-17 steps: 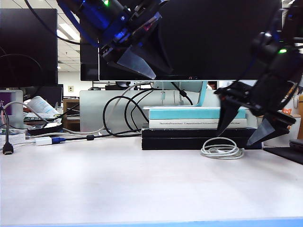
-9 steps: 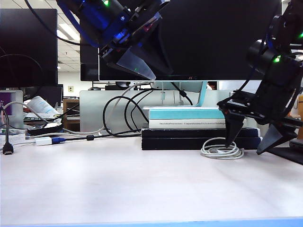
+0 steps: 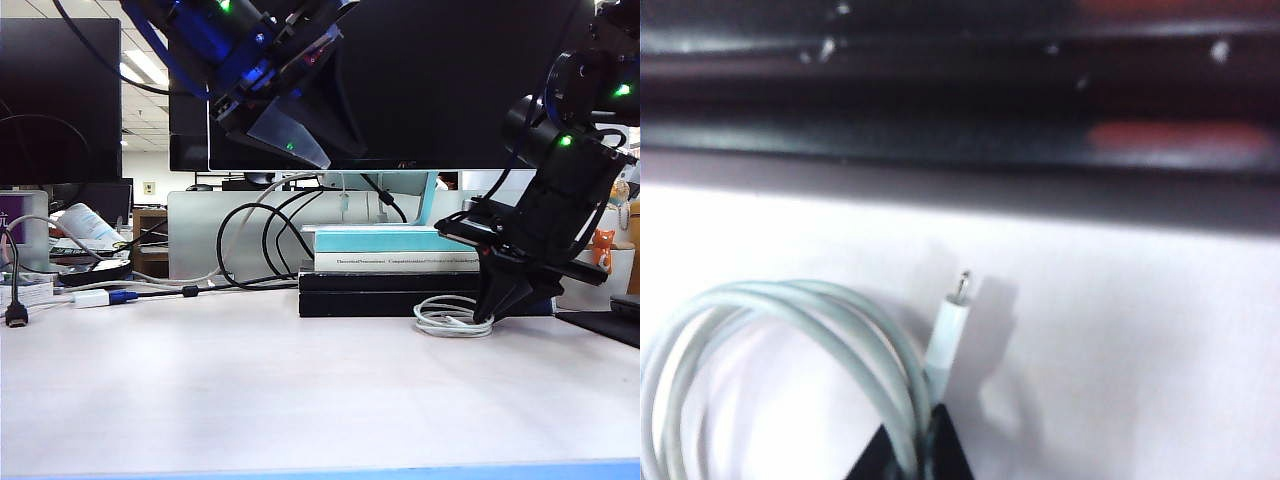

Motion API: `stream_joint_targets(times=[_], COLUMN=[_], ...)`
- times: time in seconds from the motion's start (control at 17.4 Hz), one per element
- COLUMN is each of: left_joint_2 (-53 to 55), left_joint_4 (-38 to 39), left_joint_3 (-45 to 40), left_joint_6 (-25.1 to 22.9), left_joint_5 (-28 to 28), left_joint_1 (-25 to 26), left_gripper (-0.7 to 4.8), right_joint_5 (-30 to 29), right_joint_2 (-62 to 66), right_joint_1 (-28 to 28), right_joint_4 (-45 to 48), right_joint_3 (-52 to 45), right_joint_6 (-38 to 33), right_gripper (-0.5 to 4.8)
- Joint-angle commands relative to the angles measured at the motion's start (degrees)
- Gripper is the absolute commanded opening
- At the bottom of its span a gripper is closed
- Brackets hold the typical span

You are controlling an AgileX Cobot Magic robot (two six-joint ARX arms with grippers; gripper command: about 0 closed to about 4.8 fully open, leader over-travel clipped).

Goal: Unfold the white charging cable into a straight cable.

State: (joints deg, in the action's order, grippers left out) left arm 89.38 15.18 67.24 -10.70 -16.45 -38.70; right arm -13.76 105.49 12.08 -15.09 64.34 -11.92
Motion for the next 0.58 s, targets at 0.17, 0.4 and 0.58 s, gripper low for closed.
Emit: stream_joint_targets(times=[0.17, 0.4, 0.58], left_joint_2=[-1.5, -4.9, -9.7], left_joint_4=[-0.7, -0.7, -1.7], left_joint_3=[0.4, 0.4, 0.4], left_joint_6=[0.1, 0.2, 0.4], left_joint_5=[3.8, 2.8, -0.3], left_joint_1=[-0.1, -0.5, -0.9], left_gripper=[3.17, 3.44, 3.44], right_joint_5=[-1.7, -5.5, -6.7], right_joint_2=[-10.8, -21.2, -29.0], right_joint_1=[0.1, 0.1, 0.1], right_joint_4=[-7.9, -13.3, -17.8], right_joint_3=[5.9, 6.0, 5.9], right_joint_6=[1.5, 1.5, 1.7], right_gripper=[-0.06, -0.06, -0.06])
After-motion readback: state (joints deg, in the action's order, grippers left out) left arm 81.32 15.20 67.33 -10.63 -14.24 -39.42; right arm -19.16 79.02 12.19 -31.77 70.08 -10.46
